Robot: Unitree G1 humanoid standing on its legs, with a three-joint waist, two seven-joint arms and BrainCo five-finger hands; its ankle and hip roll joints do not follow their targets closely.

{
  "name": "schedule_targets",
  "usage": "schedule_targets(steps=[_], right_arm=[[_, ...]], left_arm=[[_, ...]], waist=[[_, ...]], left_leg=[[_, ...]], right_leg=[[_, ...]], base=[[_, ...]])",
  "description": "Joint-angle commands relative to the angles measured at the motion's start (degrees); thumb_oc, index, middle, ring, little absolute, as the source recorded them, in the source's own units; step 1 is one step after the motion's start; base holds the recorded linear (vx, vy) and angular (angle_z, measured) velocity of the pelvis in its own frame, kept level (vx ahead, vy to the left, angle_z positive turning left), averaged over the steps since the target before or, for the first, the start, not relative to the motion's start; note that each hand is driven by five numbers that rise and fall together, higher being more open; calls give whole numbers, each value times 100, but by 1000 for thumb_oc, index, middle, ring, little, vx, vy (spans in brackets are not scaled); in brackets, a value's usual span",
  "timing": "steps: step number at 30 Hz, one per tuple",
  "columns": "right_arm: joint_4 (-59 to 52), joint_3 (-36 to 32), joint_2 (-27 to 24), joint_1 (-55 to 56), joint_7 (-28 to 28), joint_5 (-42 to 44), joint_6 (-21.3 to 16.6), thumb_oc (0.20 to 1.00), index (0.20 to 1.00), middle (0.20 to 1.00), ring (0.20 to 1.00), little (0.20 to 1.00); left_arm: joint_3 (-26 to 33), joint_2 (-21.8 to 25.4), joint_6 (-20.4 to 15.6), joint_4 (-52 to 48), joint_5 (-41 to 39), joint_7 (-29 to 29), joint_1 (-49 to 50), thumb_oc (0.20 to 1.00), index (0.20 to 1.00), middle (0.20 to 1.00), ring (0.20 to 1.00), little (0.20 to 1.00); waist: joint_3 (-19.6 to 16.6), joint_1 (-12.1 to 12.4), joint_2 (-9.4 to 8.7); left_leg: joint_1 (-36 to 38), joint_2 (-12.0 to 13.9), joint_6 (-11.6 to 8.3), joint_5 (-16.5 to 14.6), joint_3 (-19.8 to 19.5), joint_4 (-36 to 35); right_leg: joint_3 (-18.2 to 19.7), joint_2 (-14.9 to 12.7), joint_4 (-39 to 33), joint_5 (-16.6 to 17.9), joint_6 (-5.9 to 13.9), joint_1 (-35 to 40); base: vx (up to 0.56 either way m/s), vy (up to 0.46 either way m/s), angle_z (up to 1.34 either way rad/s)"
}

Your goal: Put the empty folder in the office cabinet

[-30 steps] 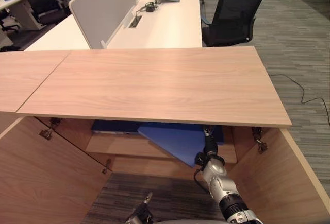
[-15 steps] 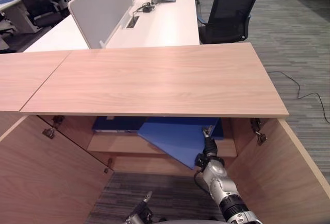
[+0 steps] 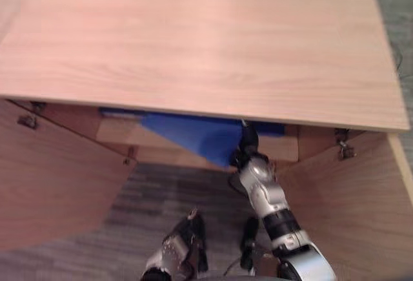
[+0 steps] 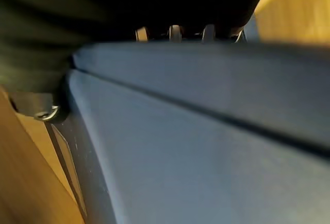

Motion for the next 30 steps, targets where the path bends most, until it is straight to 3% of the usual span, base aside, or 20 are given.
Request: schedule_targets(steps=[1, 7, 8, 11, 15, 21, 24, 25, 27, 30], right_arm=[[-735, -127, 735, -414, 58, 236, -279, 200, 200, 200, 200, 200], [-1132, -28, 872, -843, -120, 280, -359, 200, 200, 200, 200, 200], [-1216, -22, 929, -1017, -164, 298, -411, 200, 200, 200, 200, 200], [-1281, -25, 940, -1074, -191, 295, -434, 200, 200, 200, 200, 200], [-1716, 96, 885, -1404, -170, 146, -496, 200, 200, 200, 200, 200], [-2059, 119, 820, -1862, -106, 68, -478, 200, 200, 200, 200, 200], [-1937, -215, 1246, -2337, -814, 267, -698, 200, 200, 200, 200, 200], [-1902, -264, 1258, -2402, -812, 266, -708, 200, 200, 200, 200, 200], [-1840, -663, 1705, -2665, -1891, 214, -1115, 200, 200, 200, 200, 200], [-1767, -754, 1858, -2705, -2107, 267, -1224, 200, 200, 200, 200, 200]], left_arm=[[-84, -1149, -76, -9, -24, -47, -21, 1000, 1000, 1000, 1000, 1000], [-108, -1221, -124, -260, -21, -56, -372, 1000, 1000, 1000, 1000, 1000], [-100, -1260, -149, -443, -49, -65, -490, 1000, 1000, 1000, 1000, 1000], [-115, -1252, -151, -532, -31, -71, -547, 1000, 1000, 1000, 1000, 1000], [-224, -1182, -163, -1071, 70, -70, -769, 1000, 1000, 1000, 1000, 1000], [-305, -1123, -185, -1598, 127, -65, -1055, 1000, 1000, 1000, 1000, 1000], [-408, -1158, -210, -1860, 128, -20, -1228, 1000, 1000, 1000, 1000, 1000], [-414, -1134, -206, -1866, 123, -14, -1244, 1000, 1000, 1000, 1000, 1000], [-517, -1209, -237, -2072, 114, 33, -1491, 1000, 1000, 1000, 1000, 1000], [-550, -1217, -244, -2103, 140, 42, -1563, 1000, 1000, 1000, 1000, 1000]], waist=[[-240, -165, -197], [-514, -263, -273], [-592, -275, -295], [-663, -286, -310], [-793, -318, -335], [-821, -359, -356], [-780, -369, -325], [-785, -372, -350], [-692, -355, -302], [-666, -348, -297]], left_leg=[[-365, 7, 44, -516, -120, 670], [-1511, 25, 52, -686, -107, 1337], [-1949, 64, 60, -776, -113, 1689], [-2231, 80, 62, -842, -111, 1924], [-3171, 155, 37, -1109, -58, 2776], [-3970, 238, 26, -1348, -11, 3503], [-4306, 275, 23, -1425, 20, 3807], [-4350, 275, 24, -1439, 21, 3841], [-4585, 295, 29, -1503, 41, 4066], [-4716, 308, 39, -1531, 57, 4183]], right_leg=[[179, -272, 386, -408, 502, -320], [318, -202, 1170, -654, 426, -1517], [365, -260, 1576, -777, 401, -1989], [384, -296, 1828, -875, 378, -2274], [411, -561, 2855, -1237, 351, -3279], [549, -826, 3651, -1535, 286, -4134], [604, -928, 3959, -1652, 249, -4451], [615, -936, 3994, -1667, 247, -4498], [673, -1021, 4220, -1737, 200, -4742], [696, -1066, 4334, -1767, 185, -4883]], base=[[-62, -17, 17], [-68, 2, 4], [-52, -7, -6], [-15, -8, -3], [0, 0, 0], [14, -15, -2], [6, -18, 4], [0, 0, 0], [5, -20, 5], [5, -10, 3]])
